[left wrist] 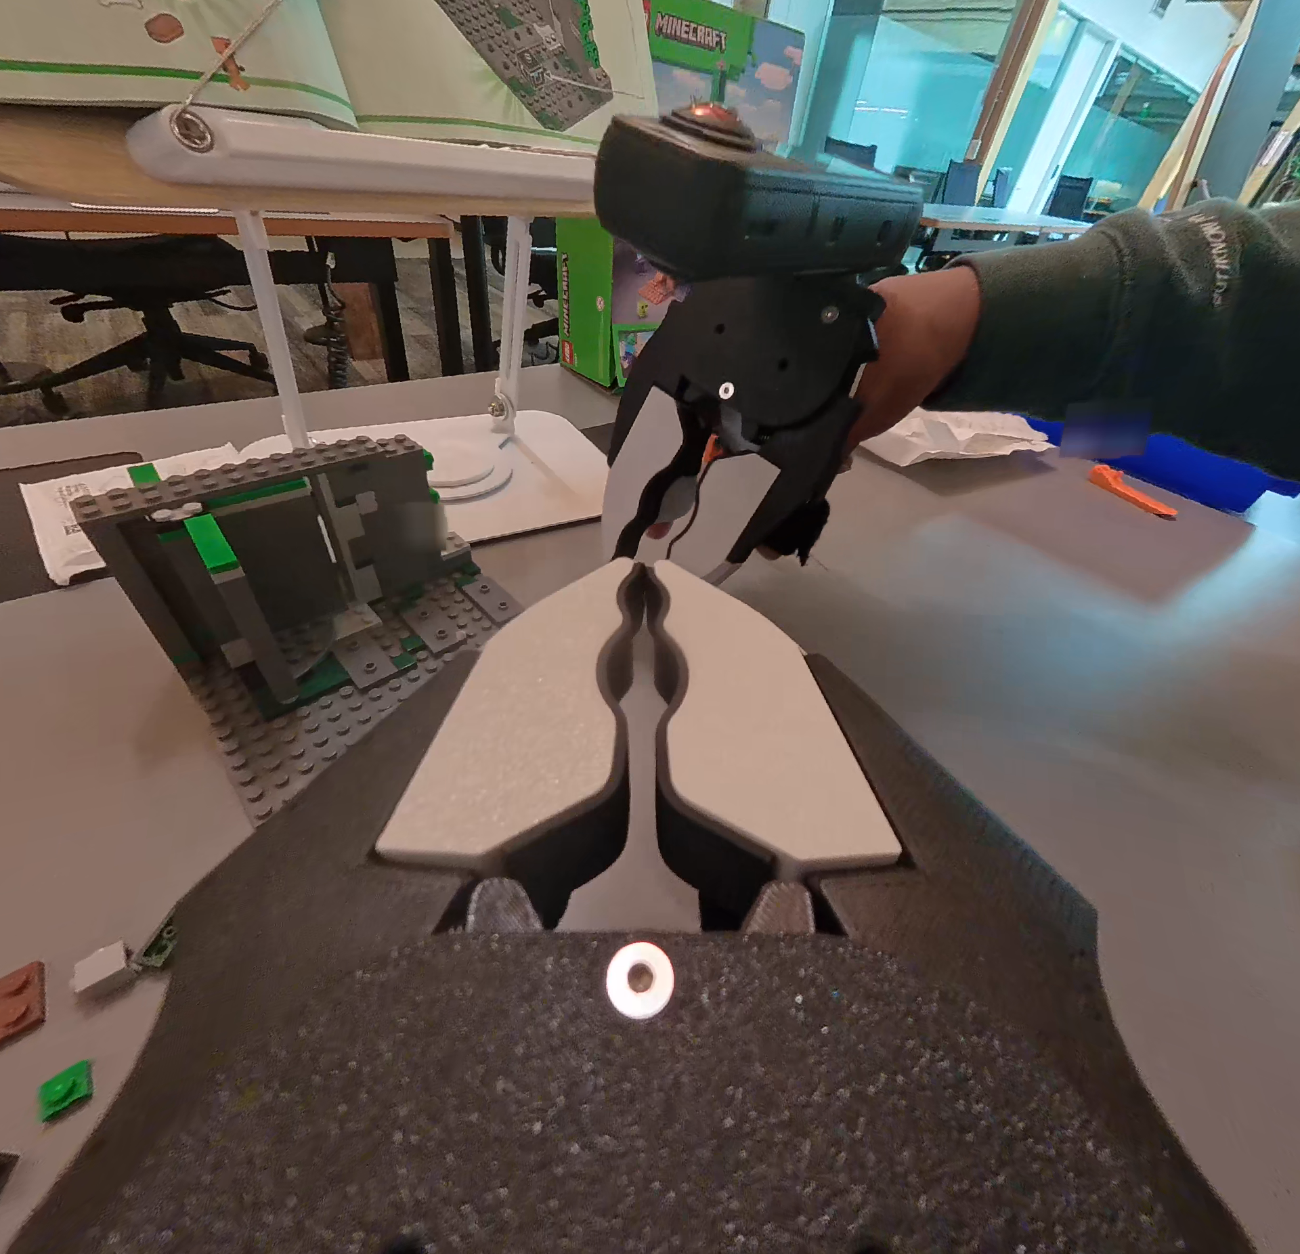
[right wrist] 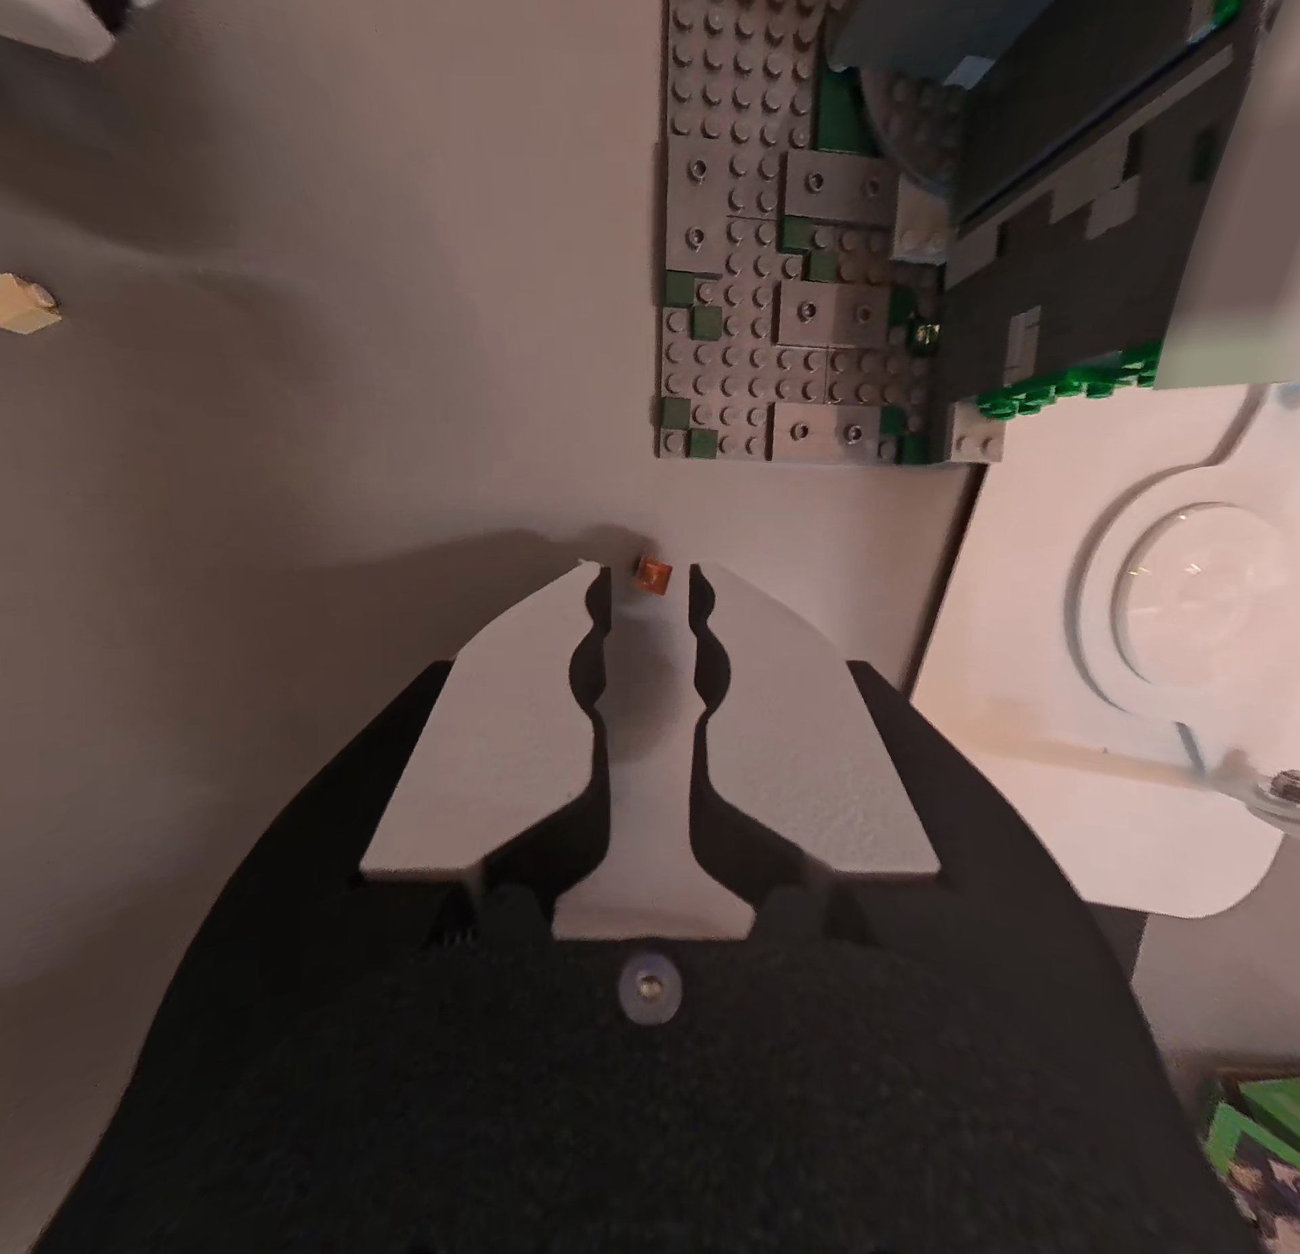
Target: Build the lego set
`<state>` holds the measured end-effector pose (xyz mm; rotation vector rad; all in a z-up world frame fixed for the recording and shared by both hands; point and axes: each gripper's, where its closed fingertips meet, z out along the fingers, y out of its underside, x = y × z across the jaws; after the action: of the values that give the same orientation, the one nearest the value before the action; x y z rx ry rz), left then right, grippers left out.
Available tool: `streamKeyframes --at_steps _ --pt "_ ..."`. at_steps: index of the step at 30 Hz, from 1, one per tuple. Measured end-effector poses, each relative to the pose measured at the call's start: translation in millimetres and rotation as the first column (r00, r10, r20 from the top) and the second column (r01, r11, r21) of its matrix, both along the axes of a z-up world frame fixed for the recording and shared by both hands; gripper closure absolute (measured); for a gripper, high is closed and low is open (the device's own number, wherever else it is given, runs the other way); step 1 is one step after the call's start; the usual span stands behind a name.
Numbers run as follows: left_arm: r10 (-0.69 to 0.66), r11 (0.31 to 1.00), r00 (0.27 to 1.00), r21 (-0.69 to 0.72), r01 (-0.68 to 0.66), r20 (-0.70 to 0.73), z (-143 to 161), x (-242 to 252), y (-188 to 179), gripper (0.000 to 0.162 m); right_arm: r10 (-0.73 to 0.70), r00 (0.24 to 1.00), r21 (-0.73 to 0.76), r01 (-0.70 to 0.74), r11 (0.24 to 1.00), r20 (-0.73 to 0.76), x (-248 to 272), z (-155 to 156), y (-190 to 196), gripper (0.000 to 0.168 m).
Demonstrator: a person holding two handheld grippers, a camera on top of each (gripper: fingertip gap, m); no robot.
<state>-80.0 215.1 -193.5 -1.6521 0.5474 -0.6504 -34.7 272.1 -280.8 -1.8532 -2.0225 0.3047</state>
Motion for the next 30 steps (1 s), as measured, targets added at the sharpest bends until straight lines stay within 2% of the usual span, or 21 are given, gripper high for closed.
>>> streamKeyframes --at_steps 2,7,11,17,30 --pt "0.000 1.000 1.000 0.000 0.000 0.002 0.5 -0.3 0.0 0.162 -0.004 1.000 -0.004 0.004 1.000 -0.003 -0.2 -1.7 1.5 0.158" --pt "-0.003 1.000 1.000 -0.003 0.003 0.005 0.5 -0.1 -0.1 0.162 0.004 1.000 0.013 -0.004 1.000 0.005 16.3 8.6 10.4 0.160" --pt "-0.005 1.000 1.000 -0.004 0.005 0.005 0.7 0.2 -0.1 0.162 -0.024 0.998 0.018 0.023 1.000 0.066 65.4 19.5 30.1 0.160" --pt "-0.011 1.000 1.000 -0.004 0.011 -0.008 -1.6 3.1 -0.6 0.162 -0.105 0.992 -0.030 0.107 0.994 0.062 120.4 13.2 43.5 0.160" --pt "-0.012 1.000 1.000 -0.017 0.012 -0.026 -8.2 3.9 0.5 0.162 -0.133 0.987 -0.036 0.137 0.990 0.088 147.4 -0.1 42.1 0.160"
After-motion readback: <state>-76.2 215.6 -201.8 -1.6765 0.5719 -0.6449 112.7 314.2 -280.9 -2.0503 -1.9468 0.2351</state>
